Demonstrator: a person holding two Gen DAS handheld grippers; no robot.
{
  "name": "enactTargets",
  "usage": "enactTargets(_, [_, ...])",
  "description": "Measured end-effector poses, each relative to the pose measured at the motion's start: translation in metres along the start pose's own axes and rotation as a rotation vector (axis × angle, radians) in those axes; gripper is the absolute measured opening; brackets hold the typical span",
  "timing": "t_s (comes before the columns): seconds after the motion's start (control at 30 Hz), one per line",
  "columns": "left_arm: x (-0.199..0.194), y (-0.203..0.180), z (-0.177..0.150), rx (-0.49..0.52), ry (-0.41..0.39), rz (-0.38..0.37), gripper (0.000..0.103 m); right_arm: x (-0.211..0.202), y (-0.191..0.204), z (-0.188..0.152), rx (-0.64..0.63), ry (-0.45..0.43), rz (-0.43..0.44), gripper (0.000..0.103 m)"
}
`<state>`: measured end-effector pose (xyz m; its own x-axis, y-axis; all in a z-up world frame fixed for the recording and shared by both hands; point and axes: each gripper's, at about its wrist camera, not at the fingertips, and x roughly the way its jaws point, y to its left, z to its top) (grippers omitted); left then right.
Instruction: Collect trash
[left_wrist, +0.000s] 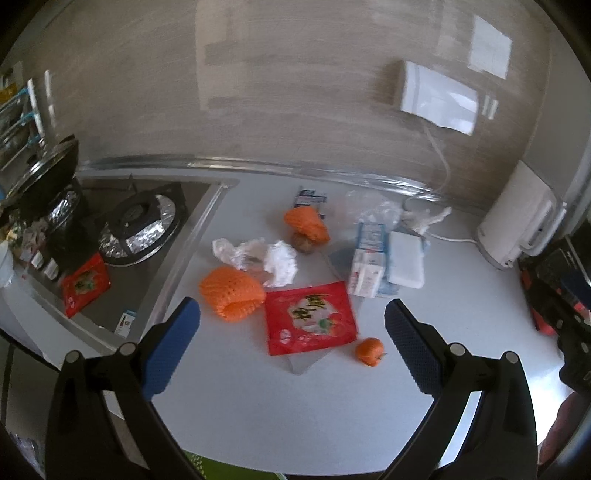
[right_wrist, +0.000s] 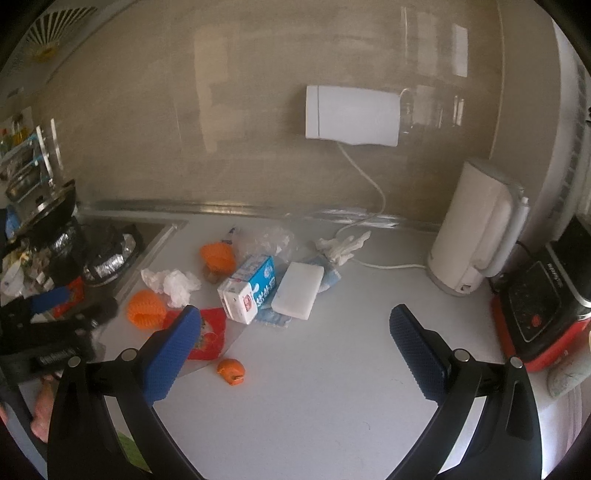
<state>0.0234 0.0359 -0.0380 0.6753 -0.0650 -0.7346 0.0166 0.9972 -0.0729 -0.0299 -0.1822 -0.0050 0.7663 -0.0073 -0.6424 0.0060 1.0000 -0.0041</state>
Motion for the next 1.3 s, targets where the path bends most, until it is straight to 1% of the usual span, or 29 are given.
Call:
enactTargets(0.17, [0.032, 0.022, -0.007, -0.015, 0.015, -0.003, 0.096, 0.040, -0.007, -0.014, 0.014, 0.056, 0.049, 0.101])
enactTargets(0.23, [0.048, 0.030, -0.010, -0.007, 0.026, 0.007, 0.096, 0.058, -0.008, -0.021, 0.010, 0.065, 0.039, 0.101])
enactTargets(0.33, [0.075, 0.039, -0.011, 0.009, 0.064, 0.020, 0.096, 0.081, -0.007, -0.028, -0.017, 0.073, 0.027, 0.101])
enactTargets(0.53, [0.127, 0.062, -0.009, -0.057, 0.127, 0.011, 0.096, 0.116, 0.000, -0.037, -0.025, 0.113, 0.064, 0.101])
enactTargets(0.67, [0.157, 0.066, -0.011, -0.043, 0.154, 0.044, 0.096, 0.135, 0.007, -0.040, -0.018, 0.144, 0.098, 0.101])
enactTargets(0.73, [0.170, 0.068, -0.010, -0.038, 0.167, 0.055, 0.086, 0.145, 0.013, -0.039, -0.021, 0.163, 0.120, 0.101])
enactTargets(0.8, [0.182, 0.070, -0.010, -0.042, 0.202, 0.060, 0.058, 0.154, 0.019, -0.036, -0.020, 0.174, 0.145, 0.101])
enactTargets(0.87, [0.187, 0.074, -0.012, -0.060, 0.216, 0.058, 0.053, 0.164, 0.028, -0.030, -0.007, 0.180, 0.164, 0.101])
enactTargets(0.9, [0.185, 0.077, -0.012, -0.076, 0.200, 0.048, 0.048, 0.167, 0.031, -0.028, -0.001, 0.180, 0.168, 0.101])
enactTargets(0.93, [0.184, 0.078, -0.012, -0.083, 0.194, 0.044, 0.046, 0.170, 0.035, -0.025, 0.006, 0.178, 0.169, 0.101])
enactTargets(1.0, [0.182, 0.080, -0.013, -0.082, 0.186, 0.036, 0.036, 0.183, 0.044, -0.020, 0.028, 0.183, 0.152, 0.101])
enactTargets(1.13, [0.176, 0.084, -0.013, -0.072, 0.173, 0.036, 0.029, 0.203, 0.061, -0.014, 0.065, 0.185, 0.131, 0.101])
enactTargets(1.2, [0.172, 0.085, -0.014, -0.074, 0.168, 0.035, 0.027, 0.214, 0.071, -0.013, 0.067, 0.190, 0.075, 0.101])
enactTargets(1.27, [0.168, 0.086, -0.015, -0.070, 0.159, 0.038, 0.026, 0.225, 0.082, -0.013, 0.063, 0.189, -0.004, 0.101])
enactTargets(1.3, [0.165, 0.088, -0.016, -0.067, 0.152, 0.037, 0.025, 0.229, 0.084, -0.013, 0.065, 0.189, -0.022, 0.100])
